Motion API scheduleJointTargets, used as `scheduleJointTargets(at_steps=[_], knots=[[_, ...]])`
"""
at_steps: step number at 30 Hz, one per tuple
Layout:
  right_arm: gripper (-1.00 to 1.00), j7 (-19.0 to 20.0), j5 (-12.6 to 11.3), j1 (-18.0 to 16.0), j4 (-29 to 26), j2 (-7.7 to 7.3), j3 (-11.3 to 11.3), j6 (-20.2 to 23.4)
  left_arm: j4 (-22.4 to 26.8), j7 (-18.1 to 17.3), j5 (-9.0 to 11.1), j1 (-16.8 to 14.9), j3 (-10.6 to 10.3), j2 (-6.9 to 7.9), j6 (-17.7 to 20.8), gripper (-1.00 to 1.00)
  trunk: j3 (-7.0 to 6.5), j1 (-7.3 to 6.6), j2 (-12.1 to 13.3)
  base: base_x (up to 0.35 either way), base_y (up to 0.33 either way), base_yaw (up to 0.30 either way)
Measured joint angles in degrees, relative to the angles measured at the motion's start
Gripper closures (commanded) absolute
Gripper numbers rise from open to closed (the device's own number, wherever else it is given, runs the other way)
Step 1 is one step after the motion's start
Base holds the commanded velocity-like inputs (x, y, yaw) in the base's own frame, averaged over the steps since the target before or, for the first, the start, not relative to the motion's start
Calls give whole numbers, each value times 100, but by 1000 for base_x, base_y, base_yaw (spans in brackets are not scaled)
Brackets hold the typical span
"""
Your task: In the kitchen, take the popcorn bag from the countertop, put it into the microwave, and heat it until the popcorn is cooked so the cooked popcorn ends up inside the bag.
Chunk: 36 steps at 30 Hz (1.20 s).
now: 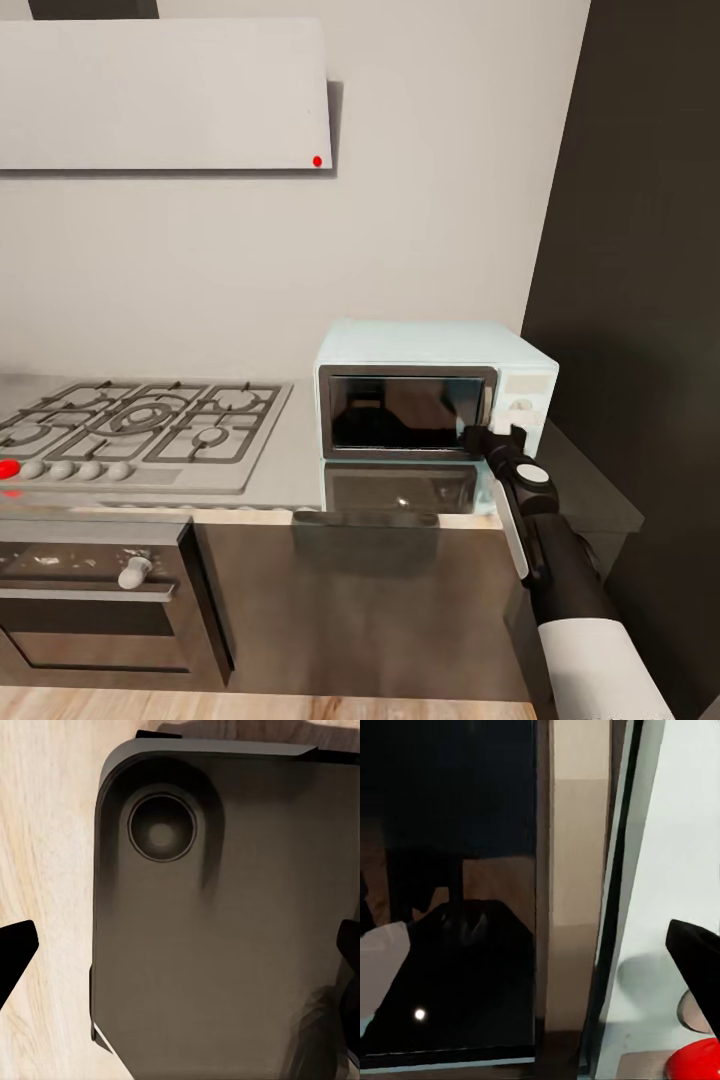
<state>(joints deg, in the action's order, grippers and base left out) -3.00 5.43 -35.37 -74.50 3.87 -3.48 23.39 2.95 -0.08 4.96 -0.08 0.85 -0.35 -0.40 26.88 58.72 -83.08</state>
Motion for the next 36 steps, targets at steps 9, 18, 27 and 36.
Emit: scheduleJointTargets(at_steps=[9, 18, 27, 36], knots=[[100, -139, 31, -9, -54, 4, 7, 141, -1, 0, -1, 0, 0, 1, 0, -100, 0, 0, 0, 0, 0, 0], [100, -193, 283, -100, 127, 2, -18, 150, -3, 0, 1, 1, 1, -18, 0, -100, -2, 4, 3, -79, 0, 0], [100, -143, 22, -96, 141, 6, 64, 117, -7, 0, 0, -2, -2, -17, -1, -100, 0, 4, 4, -307, 0, 0], [100, -157, 30, -96, 141, 15, 162, 114, -4, 0, 0, -2, -3, -15, -1, -100, 0, 1, 4, -80, 0, 0]])
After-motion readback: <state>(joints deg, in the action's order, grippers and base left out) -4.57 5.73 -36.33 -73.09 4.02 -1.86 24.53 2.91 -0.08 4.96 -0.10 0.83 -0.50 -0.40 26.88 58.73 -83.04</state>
